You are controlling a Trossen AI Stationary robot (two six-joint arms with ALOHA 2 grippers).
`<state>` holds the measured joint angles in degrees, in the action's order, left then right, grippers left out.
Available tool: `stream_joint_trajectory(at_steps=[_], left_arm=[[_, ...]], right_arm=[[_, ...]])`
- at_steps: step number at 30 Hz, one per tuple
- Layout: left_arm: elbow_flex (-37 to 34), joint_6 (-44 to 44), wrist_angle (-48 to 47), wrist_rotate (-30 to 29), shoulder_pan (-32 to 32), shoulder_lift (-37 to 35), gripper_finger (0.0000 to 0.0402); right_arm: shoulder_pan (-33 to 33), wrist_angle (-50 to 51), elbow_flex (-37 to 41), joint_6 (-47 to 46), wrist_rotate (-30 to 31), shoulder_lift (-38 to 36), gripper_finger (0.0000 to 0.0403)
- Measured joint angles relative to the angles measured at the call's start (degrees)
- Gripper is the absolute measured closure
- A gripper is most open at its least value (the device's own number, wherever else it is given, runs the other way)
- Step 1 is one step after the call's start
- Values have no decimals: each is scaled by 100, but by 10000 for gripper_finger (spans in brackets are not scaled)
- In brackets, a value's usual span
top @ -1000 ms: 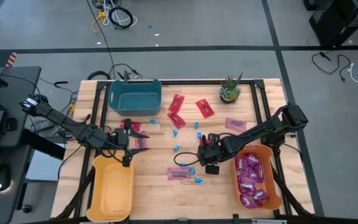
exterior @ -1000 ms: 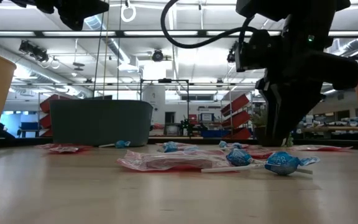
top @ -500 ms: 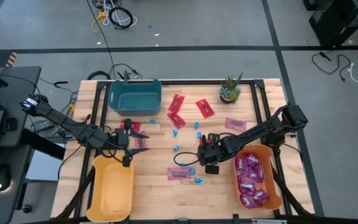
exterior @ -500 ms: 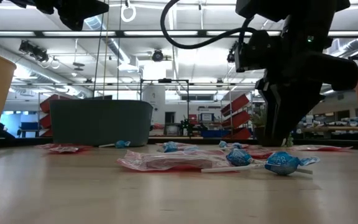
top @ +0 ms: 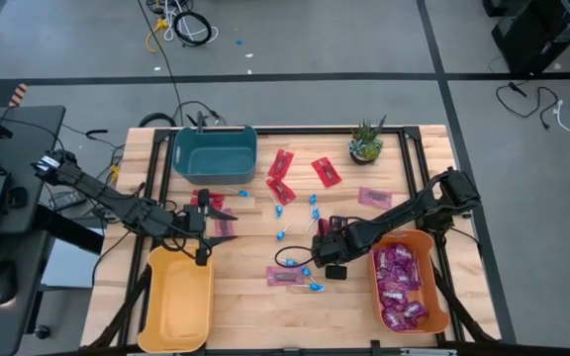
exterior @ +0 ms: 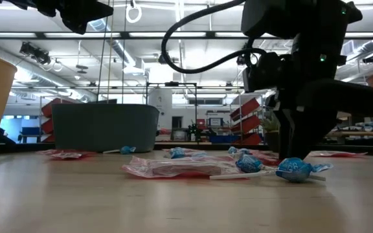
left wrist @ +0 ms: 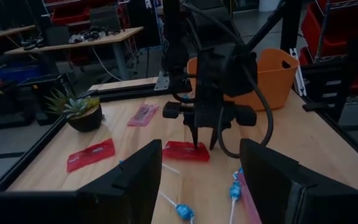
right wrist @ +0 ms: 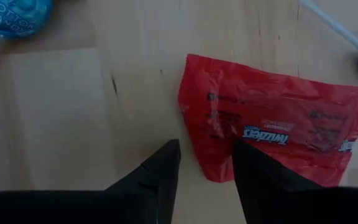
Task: Sort candy
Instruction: Put the red candy into the yellow bin
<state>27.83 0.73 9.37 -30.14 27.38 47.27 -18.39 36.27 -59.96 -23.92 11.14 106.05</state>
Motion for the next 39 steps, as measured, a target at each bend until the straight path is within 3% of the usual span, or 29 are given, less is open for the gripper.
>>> stream_joint_trajectory(at_steps=[10, 21, 28, 39], left_arm=[[0, -13, -1, -23, 0, 0, 183], [0, -13, -5, -28, 0, -2, 183], [0, -13, -1, -30, 0, -2, 183], [0, -13, 15, -33, 0, -2, 183]], right_arm=[[-2, -21, 7, 2, -38, 16, 302], [4, -44, 13, 52, -115, 23, 398], [9, -49, 46, 24, -171, -204, 402], [13, -528, 59, 69, -201, -1608, 403]])
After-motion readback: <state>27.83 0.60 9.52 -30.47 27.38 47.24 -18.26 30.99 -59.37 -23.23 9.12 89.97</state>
